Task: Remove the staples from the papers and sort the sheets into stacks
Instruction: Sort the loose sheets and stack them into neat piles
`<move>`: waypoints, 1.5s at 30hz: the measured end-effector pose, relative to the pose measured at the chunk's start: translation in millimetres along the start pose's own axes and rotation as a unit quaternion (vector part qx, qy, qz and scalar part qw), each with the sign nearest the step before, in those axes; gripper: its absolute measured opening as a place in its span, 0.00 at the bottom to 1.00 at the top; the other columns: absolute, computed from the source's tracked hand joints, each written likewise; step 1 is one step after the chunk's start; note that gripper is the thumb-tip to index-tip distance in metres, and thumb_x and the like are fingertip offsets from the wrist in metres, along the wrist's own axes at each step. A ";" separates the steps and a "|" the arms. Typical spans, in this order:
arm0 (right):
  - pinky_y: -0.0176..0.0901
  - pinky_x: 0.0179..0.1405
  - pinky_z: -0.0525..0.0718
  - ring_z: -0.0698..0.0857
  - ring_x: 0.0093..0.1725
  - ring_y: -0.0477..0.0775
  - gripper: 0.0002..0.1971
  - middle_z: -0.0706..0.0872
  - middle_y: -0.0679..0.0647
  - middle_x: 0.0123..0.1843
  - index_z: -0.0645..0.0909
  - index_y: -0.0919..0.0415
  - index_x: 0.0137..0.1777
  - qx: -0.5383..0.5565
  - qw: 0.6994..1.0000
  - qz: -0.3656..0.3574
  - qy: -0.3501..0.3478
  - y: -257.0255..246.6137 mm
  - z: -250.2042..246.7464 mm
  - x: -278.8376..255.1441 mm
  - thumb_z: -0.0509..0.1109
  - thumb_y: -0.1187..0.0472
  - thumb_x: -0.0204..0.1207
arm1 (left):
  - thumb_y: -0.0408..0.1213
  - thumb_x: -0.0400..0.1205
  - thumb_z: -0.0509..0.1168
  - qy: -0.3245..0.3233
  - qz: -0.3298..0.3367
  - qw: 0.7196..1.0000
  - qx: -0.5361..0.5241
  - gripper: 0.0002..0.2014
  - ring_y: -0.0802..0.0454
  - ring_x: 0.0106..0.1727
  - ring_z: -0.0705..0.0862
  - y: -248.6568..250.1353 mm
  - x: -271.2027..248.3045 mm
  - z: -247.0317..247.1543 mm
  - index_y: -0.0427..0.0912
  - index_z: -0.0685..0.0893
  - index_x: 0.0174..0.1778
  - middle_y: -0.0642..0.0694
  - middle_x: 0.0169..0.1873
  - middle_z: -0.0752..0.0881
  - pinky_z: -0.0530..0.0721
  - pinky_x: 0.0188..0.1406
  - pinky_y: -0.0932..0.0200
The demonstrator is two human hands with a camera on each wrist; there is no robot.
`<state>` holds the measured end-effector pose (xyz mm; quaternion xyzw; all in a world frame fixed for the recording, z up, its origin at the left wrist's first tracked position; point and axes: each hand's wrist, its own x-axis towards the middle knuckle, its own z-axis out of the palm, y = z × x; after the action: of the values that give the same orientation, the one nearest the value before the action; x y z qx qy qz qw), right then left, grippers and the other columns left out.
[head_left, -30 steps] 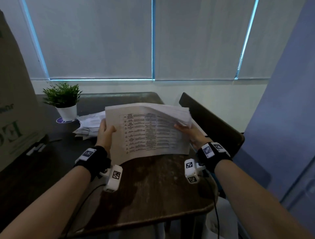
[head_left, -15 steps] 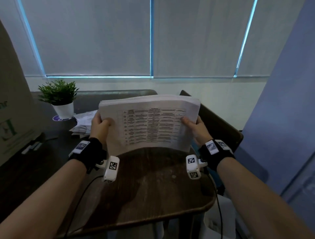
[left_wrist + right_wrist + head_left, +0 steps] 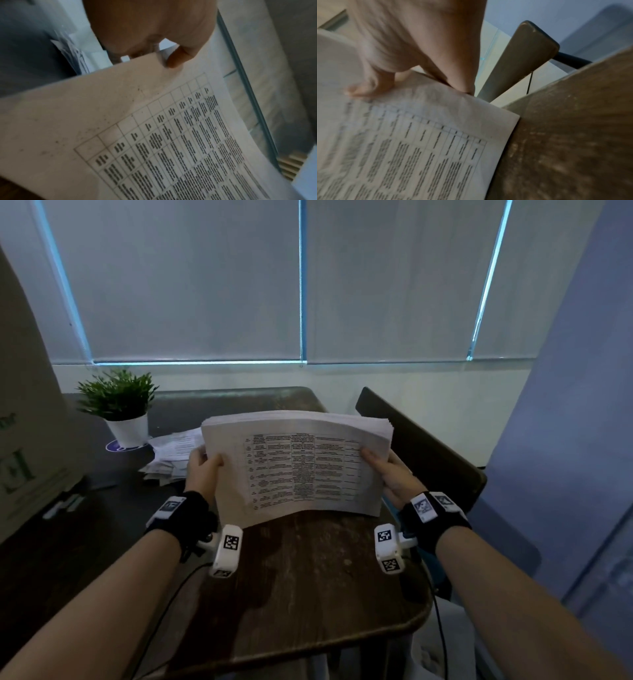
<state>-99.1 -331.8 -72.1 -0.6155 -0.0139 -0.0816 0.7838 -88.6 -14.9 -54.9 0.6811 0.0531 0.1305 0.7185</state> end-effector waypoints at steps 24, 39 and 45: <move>0.66 0.65 0.81 0.89 0.57 0.61 0.32 0.92 0.55 0.55 0.85 0.58 0.61 -0.045 0.999 -0.015 0.001 -25.5 13.1 15.3 0.85 0.42 0.59 | 0.21 0.74 0.56 0.005 0.059 0.998 -0.022 0.10 0.46 0.37 0.77 25.3 6.2 0.8 0.38 0.74 0.45 0.44 0.35 0.77 0.76 0.34 0.57; 0.66 0.63 0.84 0.89 0.59 0.66 0.22 0.89 0.64 0.61 0.81 0.66 0.67 -0.017 0.994 0.104 -0.042 -11.2 6.4 0.5 0.77 0.68 0.73 | 0.36 0.83 0.60 -0.147 -0.160 0.976 0.018 0.09 0.40 0.36 0.88 13.0 7.6 -42.9 0.37 0.82 0.52 0.37 0.38 0.89 0.86 0.37 0.53; 0.58 0.56 0.88 0.89 0.57 0.65 0.17 0.90 0.63 0.59 0.80 0.66 0.67 0.118 0.984 0.130 0.014 0.4 24.4 -7.2 0.70 0.64 0.80 | 0.67 0.50 0.78 -0.189 -0.165 0.932 -0.261 0.55 0.41 0.66 0.80 6.4 -2.9 -20.4 0.44 0.73 0.71 0.41 0.65 0.82 0.75 0.64 0.42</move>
<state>-104.2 -307.4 -67.5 -0.5141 0.0680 0.0149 0.8549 -97.3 4.3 -50.2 0.4636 -0.0078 -0.1113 0.8790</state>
